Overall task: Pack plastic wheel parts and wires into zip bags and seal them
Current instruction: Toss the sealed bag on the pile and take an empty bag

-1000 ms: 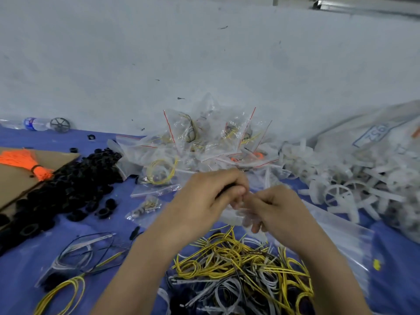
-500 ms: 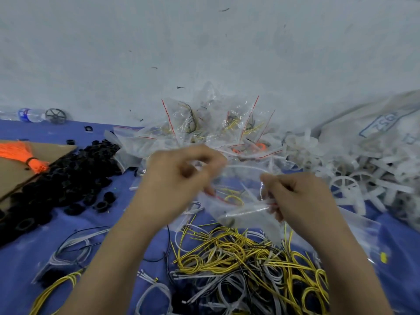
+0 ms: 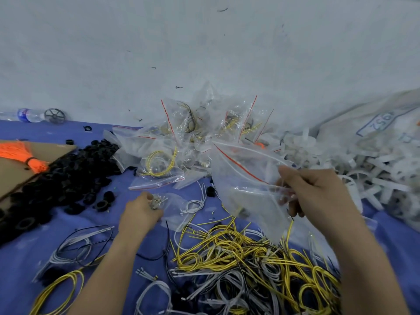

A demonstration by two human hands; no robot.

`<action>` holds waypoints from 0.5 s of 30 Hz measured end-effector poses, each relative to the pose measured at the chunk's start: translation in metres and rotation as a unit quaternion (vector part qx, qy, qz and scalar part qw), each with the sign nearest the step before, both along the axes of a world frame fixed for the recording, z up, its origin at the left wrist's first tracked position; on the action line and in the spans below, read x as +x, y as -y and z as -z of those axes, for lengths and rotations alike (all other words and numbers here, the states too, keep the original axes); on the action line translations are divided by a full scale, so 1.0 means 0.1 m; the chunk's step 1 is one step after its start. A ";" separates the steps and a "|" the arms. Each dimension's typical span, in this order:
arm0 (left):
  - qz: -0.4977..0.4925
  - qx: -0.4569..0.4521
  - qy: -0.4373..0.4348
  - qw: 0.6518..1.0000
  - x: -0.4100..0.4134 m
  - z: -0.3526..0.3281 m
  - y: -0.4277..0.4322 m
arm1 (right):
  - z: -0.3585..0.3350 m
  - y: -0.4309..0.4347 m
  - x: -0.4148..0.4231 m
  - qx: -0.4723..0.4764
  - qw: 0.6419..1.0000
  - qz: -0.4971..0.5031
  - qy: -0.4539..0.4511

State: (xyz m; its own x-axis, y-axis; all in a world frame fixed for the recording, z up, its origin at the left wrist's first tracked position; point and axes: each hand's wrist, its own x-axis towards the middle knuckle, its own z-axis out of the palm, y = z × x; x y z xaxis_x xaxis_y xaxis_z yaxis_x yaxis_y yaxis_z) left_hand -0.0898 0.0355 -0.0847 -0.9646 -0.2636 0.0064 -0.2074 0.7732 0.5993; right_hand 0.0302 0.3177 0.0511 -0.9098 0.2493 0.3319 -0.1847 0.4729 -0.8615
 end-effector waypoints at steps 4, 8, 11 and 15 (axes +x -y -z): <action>-0.035 0.090 -0.074 0.993 0.07 -0.16 -0.03 | 0.02 0.00 -0.02 -0.047 0.999 -0.006 0.008; -0.046 0.392 -0.146 0.907 0.17 -0.56 -0.08 | 0.01 0.01 -0.03 -0.167 0.986 0.019 -0.012; 0.003 0.505 -0.193 0.841 0.36 -0.93 -0.22 | -0.04 0.05 -0.01 -0.300 0.953 0.020 -0.043; 0.118 0.451 -0.227 0.855 0.69 -1.29 -0.54 | 0.01 0.17 -0.06 -0.352 0.935 -0.045 0.016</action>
State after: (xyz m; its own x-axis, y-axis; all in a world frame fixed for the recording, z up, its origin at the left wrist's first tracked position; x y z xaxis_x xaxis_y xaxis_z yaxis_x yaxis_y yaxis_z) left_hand -0.0207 0.0894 0.0441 -0.9437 -0.1577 0.2907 0.3027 -0.0576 0.9514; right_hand 0.0240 0.3004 0.0503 -0.9446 0.3166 0.0863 -0.1646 -0.2296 -0.9593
